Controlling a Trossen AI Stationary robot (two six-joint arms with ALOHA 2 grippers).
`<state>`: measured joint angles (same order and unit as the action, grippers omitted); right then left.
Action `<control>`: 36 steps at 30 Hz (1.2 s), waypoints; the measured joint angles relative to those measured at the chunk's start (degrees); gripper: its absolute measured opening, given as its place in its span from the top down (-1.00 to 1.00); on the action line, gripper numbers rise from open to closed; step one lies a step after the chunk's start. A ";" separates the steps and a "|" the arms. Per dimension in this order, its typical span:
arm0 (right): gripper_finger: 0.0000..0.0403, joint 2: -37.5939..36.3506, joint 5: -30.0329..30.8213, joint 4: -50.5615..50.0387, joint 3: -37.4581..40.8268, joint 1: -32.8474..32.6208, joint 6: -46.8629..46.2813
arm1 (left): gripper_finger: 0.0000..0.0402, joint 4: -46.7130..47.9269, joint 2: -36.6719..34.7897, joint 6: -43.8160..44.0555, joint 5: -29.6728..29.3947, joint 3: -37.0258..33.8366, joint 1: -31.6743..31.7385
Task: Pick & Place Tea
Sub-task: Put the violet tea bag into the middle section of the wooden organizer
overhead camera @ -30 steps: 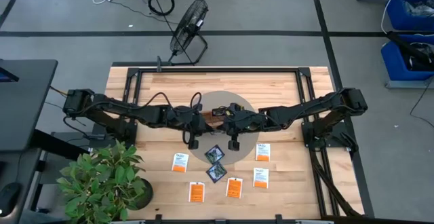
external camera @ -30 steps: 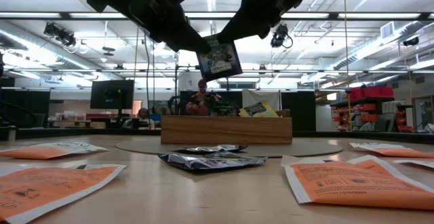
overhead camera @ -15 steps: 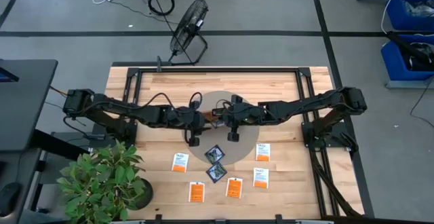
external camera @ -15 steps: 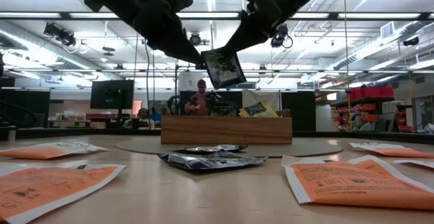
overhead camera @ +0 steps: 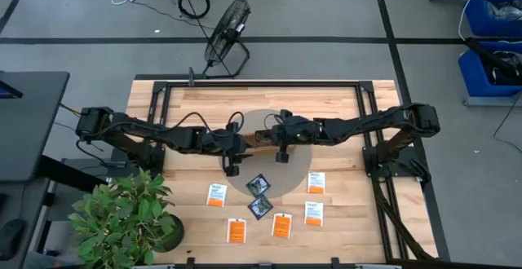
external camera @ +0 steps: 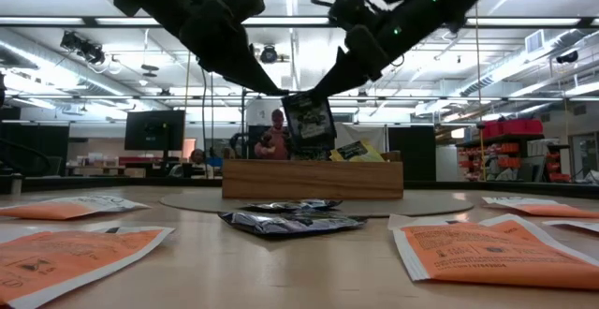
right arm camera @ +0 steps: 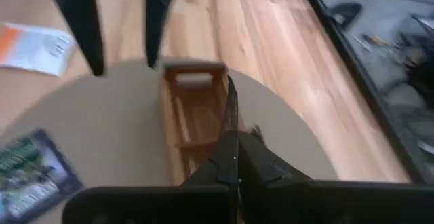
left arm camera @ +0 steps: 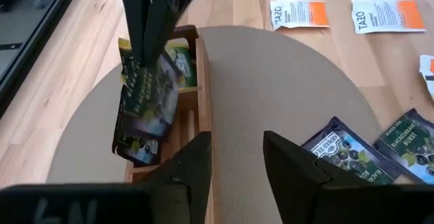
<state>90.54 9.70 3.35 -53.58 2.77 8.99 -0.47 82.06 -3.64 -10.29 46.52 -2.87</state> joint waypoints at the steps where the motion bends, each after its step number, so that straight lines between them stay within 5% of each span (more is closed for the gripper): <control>1: 1.00 0.00 -1.29 2.64 1.24 0.52 0.09 | 0.30 -0.03 0.00 0.01 0.01 0.00 0.00; 20: 1.00 0.00 -24.78 25.26 13.25 11.99 2.04 | 0.30 -0.07 0.00 1.03 0.01 0.00 -1.92; 36: 1.00 1.59 -29.68 26.92 14.07 14.94 5.68 | 0.30 -2.23 0.00 0.98 0.01 0.00 -1.92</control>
<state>92.13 -19.98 30.28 -39.51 17.71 14.67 -2.70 82.06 -2.66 -10.28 46.52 -4.80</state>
